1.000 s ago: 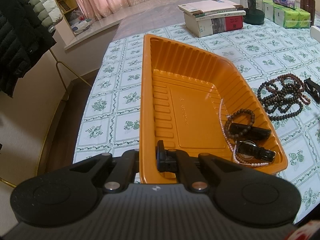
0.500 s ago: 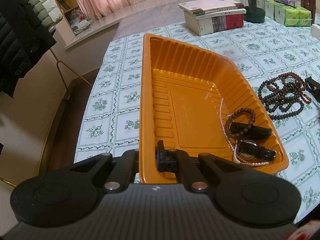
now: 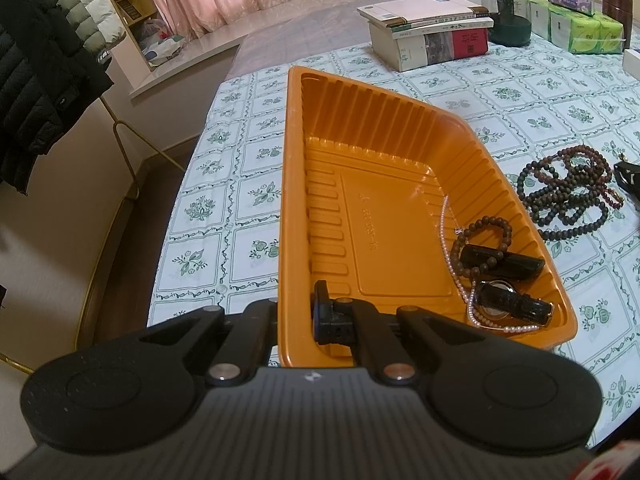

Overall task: Organize jewelry
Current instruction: 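Return the right tool to the pile and grasp the black bracelet, then carry the black bracelet into the tray and open the right tool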

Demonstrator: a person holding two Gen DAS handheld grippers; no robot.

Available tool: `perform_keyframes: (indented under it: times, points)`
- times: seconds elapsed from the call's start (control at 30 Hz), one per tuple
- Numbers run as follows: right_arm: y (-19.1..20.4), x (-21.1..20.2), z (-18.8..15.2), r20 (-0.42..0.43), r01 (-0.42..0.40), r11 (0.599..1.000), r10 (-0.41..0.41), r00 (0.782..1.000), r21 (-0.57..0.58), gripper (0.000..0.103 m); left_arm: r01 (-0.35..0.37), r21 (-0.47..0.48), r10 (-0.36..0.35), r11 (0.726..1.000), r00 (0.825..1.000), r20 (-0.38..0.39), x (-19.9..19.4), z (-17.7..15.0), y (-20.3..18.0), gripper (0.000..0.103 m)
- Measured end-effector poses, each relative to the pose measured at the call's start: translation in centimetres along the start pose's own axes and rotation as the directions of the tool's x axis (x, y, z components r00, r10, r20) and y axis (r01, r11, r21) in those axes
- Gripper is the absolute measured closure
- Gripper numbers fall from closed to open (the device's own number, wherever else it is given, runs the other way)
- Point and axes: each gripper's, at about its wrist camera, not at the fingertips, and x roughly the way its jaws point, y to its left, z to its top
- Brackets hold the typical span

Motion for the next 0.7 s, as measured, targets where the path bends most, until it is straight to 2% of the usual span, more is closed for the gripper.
perform_keyframes:
  times: [0.53,0.7]
  points:
    - [-0.8,-5.0,0.6,0.055,-0.015,0.999,0.013,0.998,0.039,0.082,0.000,0.002,0.000,1.000,1.000,0.003,-0.1,0.1,0.0,0.100]
    - [0.3,-5.6,1.4,0.074,-0.053,0.998,0.051,0.996,0.022,0.082,0.000,0.002,0.000,1.000,1.000,0.003,-0.1,0.1,0.0,0.100]
